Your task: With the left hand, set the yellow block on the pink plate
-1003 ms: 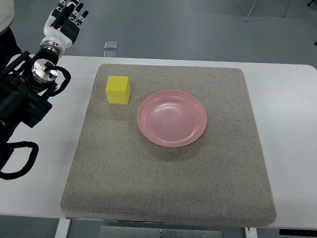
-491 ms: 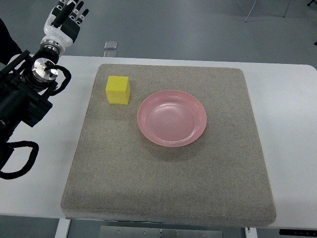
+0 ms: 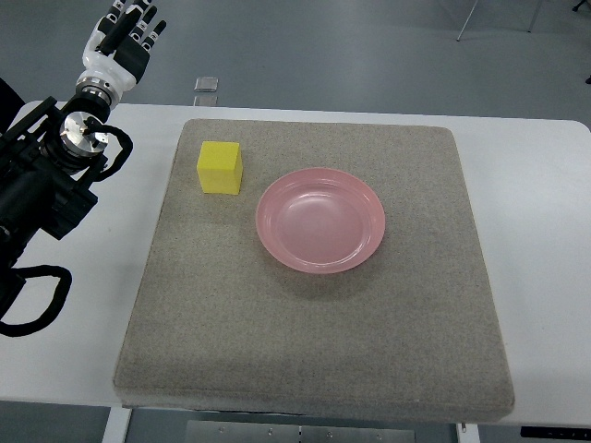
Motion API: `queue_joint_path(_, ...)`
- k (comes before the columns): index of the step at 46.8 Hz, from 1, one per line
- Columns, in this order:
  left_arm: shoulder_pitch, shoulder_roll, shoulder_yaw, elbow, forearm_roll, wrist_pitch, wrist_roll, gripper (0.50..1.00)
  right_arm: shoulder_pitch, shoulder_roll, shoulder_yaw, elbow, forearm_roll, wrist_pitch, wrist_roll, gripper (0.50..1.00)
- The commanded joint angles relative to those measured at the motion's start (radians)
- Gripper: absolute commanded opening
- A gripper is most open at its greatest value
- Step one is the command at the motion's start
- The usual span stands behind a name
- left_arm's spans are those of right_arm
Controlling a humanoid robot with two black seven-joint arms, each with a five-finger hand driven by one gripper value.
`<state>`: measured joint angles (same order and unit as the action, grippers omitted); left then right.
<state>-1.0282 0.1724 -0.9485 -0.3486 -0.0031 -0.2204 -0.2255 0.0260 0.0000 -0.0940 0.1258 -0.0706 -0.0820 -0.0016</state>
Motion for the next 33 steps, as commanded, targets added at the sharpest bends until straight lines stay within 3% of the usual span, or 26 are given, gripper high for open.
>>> queue_joint_path(1, 0.005, 0.001, 0.005, -0.016, 0.002, -0.017, 0.000, 0.992, -0.001, 0.000, 0.000, 0.000, 0.000, 0.001, 0.000, 0.924)
queue_joint_path(33, 0.019, 0.001, 0.102, -0.093, 0.012, 0.033, 0.000, 0.990, -0.001, 0.000, 0.000, 0.000, 0.000, -0.001, 0.000, 0.924)
